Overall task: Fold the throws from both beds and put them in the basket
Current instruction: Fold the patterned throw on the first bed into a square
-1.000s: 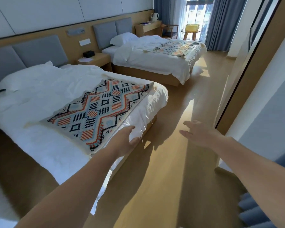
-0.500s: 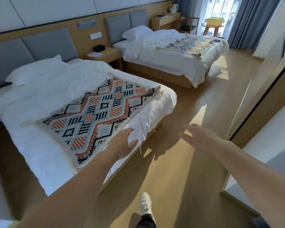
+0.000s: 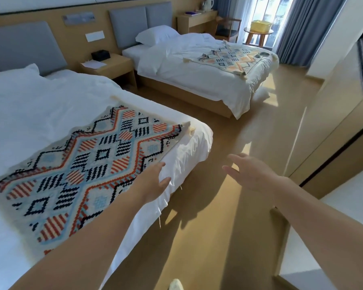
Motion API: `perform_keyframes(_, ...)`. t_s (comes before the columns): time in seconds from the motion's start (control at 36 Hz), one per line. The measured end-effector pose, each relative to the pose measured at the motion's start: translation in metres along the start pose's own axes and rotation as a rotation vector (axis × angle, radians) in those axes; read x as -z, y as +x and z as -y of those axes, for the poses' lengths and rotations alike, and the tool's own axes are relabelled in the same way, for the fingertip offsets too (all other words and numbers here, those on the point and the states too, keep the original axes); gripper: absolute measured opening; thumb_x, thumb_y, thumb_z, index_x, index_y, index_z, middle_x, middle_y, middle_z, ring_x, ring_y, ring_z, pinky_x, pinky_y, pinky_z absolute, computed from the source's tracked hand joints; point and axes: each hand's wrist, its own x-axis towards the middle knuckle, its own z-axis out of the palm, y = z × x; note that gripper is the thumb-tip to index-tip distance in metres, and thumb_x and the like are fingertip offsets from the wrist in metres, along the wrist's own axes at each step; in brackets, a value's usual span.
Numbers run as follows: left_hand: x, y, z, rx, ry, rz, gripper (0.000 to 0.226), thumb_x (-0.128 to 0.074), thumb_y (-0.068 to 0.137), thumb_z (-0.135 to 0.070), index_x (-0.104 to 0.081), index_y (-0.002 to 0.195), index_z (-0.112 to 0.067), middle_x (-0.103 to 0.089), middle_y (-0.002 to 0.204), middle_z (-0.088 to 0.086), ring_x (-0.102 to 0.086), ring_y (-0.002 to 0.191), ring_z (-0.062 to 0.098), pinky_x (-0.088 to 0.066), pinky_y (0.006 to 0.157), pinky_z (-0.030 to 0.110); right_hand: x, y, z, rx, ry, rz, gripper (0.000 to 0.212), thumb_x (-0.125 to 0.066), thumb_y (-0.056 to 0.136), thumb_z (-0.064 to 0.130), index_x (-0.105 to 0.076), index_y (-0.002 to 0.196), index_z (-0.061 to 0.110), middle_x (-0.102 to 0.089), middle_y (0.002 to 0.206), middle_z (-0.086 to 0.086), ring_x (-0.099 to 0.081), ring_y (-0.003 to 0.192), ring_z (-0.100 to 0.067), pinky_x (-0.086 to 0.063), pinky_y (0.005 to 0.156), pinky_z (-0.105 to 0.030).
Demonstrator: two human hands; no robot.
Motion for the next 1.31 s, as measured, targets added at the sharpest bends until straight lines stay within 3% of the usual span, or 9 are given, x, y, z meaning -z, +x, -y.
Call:
perform_keyframes(0.17,0.002,0.056,0.001,0.042,0.024,-0.003,0.059,-0.050,0.095,-0.039,-0.031,0.146,-0.017,-0.038,0.149,0.001,-0.036,0.136,0.018,-0.032,0.111,0.032,0.010,0.071,0.001,0.072,0.003,0.057,0.052,-0.035,0.097,0.052,-0.039,0.140,0.023,-0.042,0.143,-0.003,-0.049,0.122,-0.025,-0.044,0.098,-0.039)
perform_keyframes(0.28,-0.002,0.093,0.001,0.101,0.030,-0.008,0.059,-0.049,0.095,-0.040,-0.030,0.146,-0.018,-0.039,0.149,0.002,-0.037,0.136,0.018,-0.032,0.110,0.033,0.010,0.127,-0.013,0.137,-0.008,0.077,0.050,-0.033,0.097,0.052,-0.040,0.138,0.024,-0.045,0.138,-0.002,-0.048,0.122,-0.024,-0.045,0.091,-0.036)
perform_keyframes(0.5,-0.010,0.172,-0.024,0.268,0.012,-0.064,0.056,-0.050,0.095,-0.033,-0.033,0.143,-0.011,-0.045,0.143,0.008,-0.042,0.130,0.021,-0.034,0.105,0.033,0.022,0.244,-0.055,0.299,-0.026,0.099,0.056,-0.035,0.096,0.053,-0.035,0.145,0.026,-0.043,0.144,0.000,-0.046,0.128,-0.023,-0.044,0.101,-0.037)
perform_keyframes(0.72,-0.009,0.226,-0.045,0.421,0.006,-0.132,0.058,-0.047,0.097,-0.035,-0.029,0.147,-0.011,-0.036,0.151,0.006,-0.032,0.138,0.019,-0.028,0.112,0.034,0.059,0.356,-0.082,0.441,-0.120,0.119,0.054,-0.033,0.098,0.052,-0.037,0.143,0.023,-0.045,0.141,-0.002,-0.052,0.119,-0.024,-0.049,0.095,-0.038)
perform_keyframes(1.06,0.008,0.293,0.010,0.579,-0.027,-0.209,0.059,-0.048,0.096,-0.035,-0.030,0.146,-0.010,-0.038,0.149,0.008,-0.036,0.135,0.021,-0.029,0.109,0.033,0.052,0.474,-0.015,0.662,-0.175,0.216,0.048,-0.035,0.099,0.045,-0.045,0.137,0.017,-0.053,0.121,-0.003,-0.054,0.108,-0.024,-0.047,0.092,-0.036)
perform_keyframes(1.31,0.051,0.383,0.107,0.645,-0.077,-0.183,0.060,-0.044,0.098,-0.037,-0.025,0.149,-0.011,-0.029,0.154,0.007,-0.028,0.140,0.022,-0.025,0.113,0.034,0.038,0.579,0.053,0.645,-0.292,0.270,0.048,-0.038,0.098,0.047,-0.042,0.138,0.021,-0.050,0.131,-0.002,-0.052,0.115,-0.024,-0.046,0.092,-0.035)
